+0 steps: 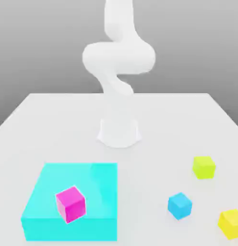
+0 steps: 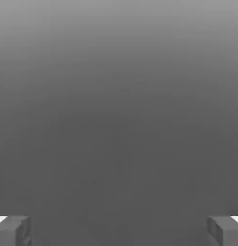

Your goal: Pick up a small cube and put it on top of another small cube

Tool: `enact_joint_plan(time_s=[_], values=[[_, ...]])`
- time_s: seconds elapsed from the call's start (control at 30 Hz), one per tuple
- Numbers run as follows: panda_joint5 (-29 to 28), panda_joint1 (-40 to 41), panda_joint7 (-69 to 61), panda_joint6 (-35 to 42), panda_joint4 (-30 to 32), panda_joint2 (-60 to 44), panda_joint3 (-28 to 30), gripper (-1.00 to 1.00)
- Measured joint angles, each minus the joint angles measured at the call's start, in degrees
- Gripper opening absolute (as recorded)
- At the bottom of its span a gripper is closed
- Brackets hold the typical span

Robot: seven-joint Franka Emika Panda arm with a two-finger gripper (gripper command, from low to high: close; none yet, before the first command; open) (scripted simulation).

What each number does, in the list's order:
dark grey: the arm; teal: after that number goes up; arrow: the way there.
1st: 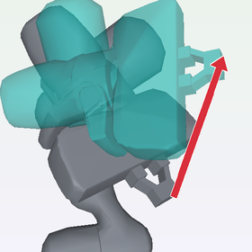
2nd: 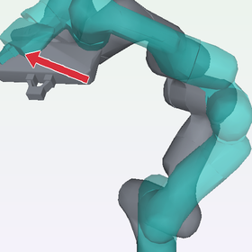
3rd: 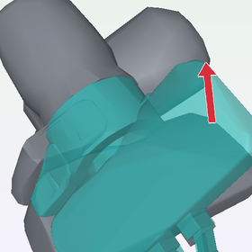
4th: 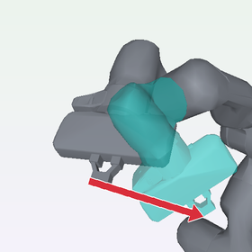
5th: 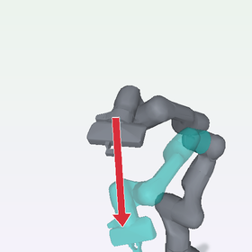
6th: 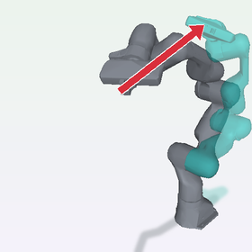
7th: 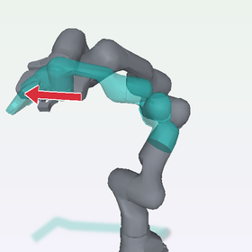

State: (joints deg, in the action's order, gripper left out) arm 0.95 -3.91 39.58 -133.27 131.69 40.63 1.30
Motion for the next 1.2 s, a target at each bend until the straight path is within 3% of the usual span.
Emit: enact_joint_plan(time_s=[0.33,0.63,0.93,1.1,1.13,1.2], values=[[5.1,-13.38,-26.16,-5.95,-0.37,-21.09,3.06,0.0],[7.67,-21.21,-47.92,-11.32,-0.67,-39.63,0.5,0.0],[0.85,-25.59,-63.08,-17.24,-0.76,-57.5,-2.78,0.0],[-2.52,-27.23,-65.29,-23.39,-2.16,-67.66,-2.69,0.0],[-2.62,-27.32,-65.27,-24.96,-2.59,-69.71,-2.59,-1.0],[-2.62,-27.32,-65.27,-24.94,-2.59,-69.71,-2.59,-1.0]])
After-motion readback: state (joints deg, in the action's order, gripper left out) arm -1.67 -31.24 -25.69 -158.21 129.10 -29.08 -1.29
